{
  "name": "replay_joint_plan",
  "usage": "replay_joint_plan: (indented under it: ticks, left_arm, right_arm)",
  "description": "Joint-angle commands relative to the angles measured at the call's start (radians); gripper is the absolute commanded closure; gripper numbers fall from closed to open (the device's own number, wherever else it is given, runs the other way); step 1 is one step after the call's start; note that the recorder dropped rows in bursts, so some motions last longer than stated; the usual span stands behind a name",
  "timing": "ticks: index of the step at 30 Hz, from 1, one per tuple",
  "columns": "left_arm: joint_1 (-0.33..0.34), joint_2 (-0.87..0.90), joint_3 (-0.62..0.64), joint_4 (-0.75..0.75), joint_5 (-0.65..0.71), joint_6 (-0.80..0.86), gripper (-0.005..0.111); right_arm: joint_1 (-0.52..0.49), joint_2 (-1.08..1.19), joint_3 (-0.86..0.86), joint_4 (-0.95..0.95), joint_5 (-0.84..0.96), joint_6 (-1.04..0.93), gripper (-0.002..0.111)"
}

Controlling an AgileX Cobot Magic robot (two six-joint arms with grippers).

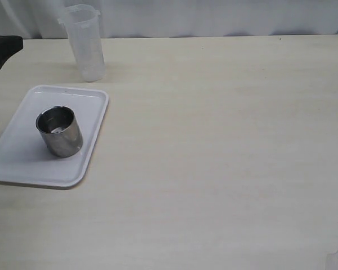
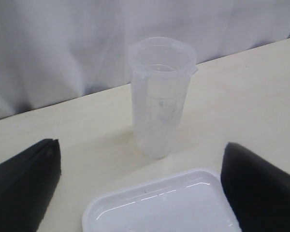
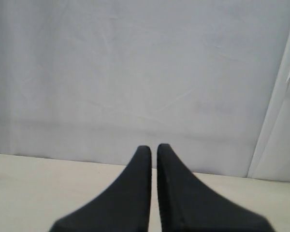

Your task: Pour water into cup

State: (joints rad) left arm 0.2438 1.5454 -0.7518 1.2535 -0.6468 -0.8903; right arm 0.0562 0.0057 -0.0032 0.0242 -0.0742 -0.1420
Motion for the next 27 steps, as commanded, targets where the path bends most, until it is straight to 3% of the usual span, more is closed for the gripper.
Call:
replay_joint_plan:
  ticks: [1,9,27]
  left_arm:
    - [0.0,-0.004,0.005,-0.006,-0.011,-0.005,0.023]
    - [0.0,-0.004,0.005,-0.006,-0.011,-0.005,0.023]
    - [0.0,-0.004,0.005,-0.006,-0.011,-0.005,0.023]
  right_arm:
    - [-0.012,-0.006,0.003,-0.041,0.009,-0.001,0.104]
    - [-0.038,-0.006,0.003,-0.041,0.105,-0.021,0.104]
    - [-0.07,-0.006,0.003,-0.041,0.398,0.183,0.104]
